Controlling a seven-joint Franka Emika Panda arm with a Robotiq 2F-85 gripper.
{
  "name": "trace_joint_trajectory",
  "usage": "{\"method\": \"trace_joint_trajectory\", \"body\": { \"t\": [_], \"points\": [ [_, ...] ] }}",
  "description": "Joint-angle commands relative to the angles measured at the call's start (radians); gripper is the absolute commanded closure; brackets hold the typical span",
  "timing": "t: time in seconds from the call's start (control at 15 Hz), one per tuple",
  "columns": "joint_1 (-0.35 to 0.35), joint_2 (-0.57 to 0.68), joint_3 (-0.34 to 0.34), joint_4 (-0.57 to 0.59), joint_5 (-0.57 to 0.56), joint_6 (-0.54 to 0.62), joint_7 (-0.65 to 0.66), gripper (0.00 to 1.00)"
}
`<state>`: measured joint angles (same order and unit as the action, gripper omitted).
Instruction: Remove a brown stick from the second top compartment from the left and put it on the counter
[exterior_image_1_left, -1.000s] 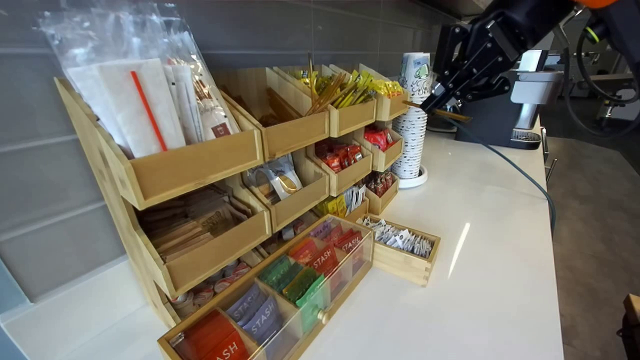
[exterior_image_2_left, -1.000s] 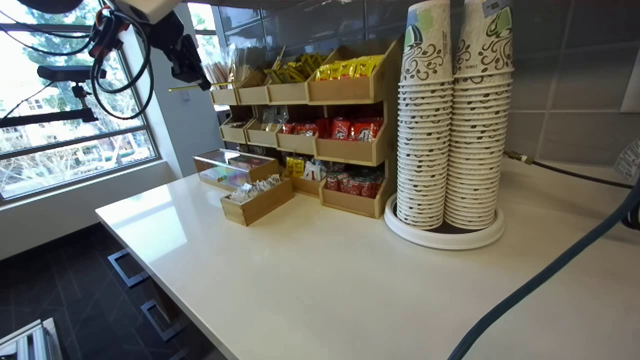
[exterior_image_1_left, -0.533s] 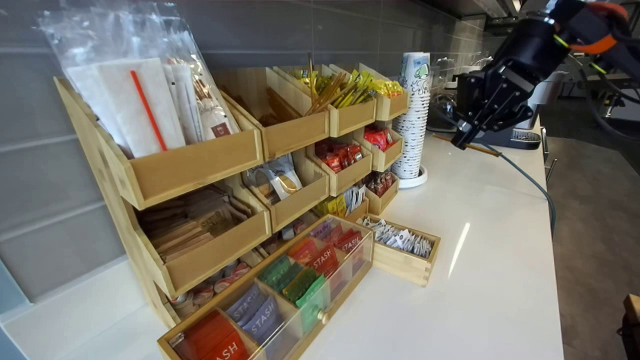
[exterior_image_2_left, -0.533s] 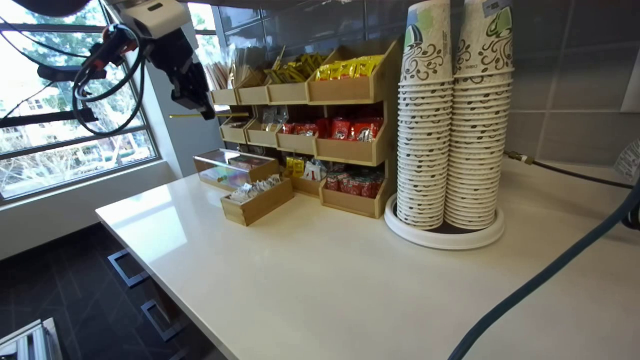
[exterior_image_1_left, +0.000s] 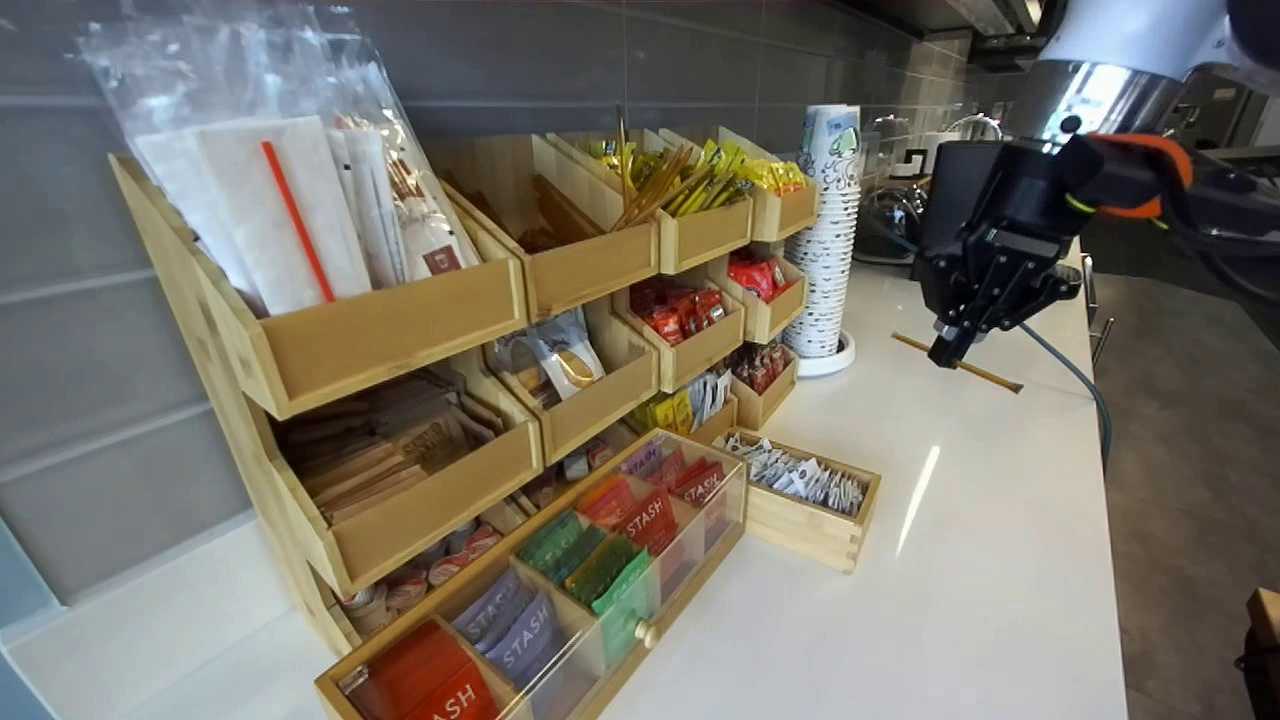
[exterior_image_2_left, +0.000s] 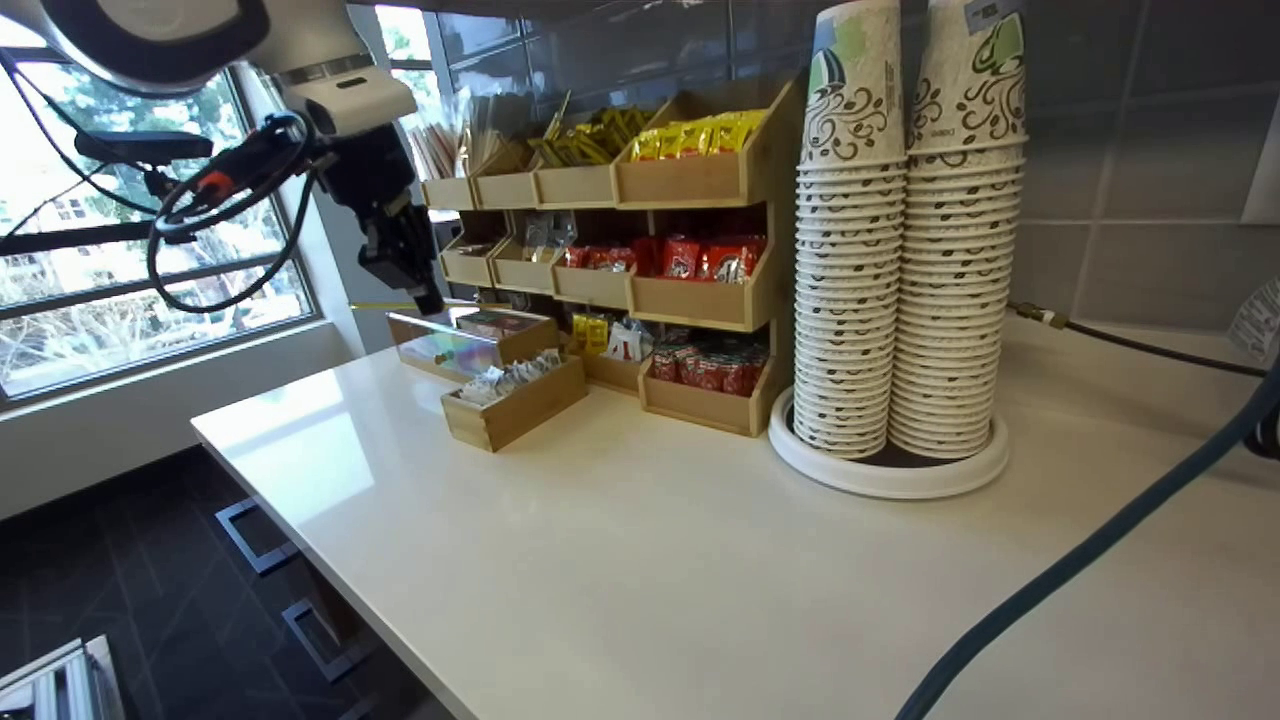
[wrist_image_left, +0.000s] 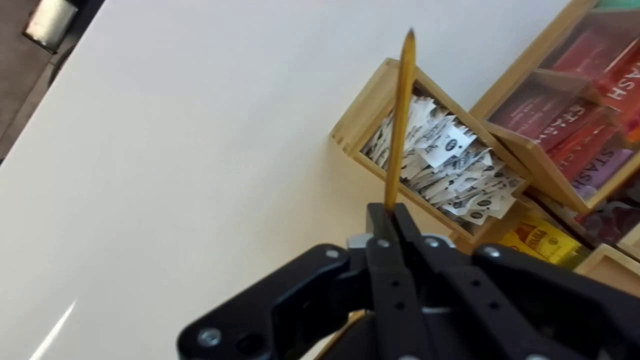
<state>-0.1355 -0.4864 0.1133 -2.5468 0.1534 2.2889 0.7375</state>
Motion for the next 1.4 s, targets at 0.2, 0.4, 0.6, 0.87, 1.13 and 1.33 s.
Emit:
{"method": "trace_joint_trajectory", "body": {
  "t": [0.2,0.4,0.6,0.87,1.13,1.33],
  "points": [
    [-0.029,0.117,0.003,-0.036,-0.141,0.105,0.02,0.99],
    [-0.04,0.162,-0.013,-0.062,-0.182,0.159,0.016,0.99],
    [-0.043,0.203,-0.038,-0.089,-0.195,0.22,-0.005,0.99],
    [-0.044,0.262,-0.063,-0.108,-0.203,0.284,-0.037,0.99],
    [-0.047,0.32,-0.084,-0.119,-0.218,0.318,-0.044,0.99],
    [-0.043,0.352,-0.101,-0.108,-0.22,0.3,-0.037,0.7]
  ]
}}
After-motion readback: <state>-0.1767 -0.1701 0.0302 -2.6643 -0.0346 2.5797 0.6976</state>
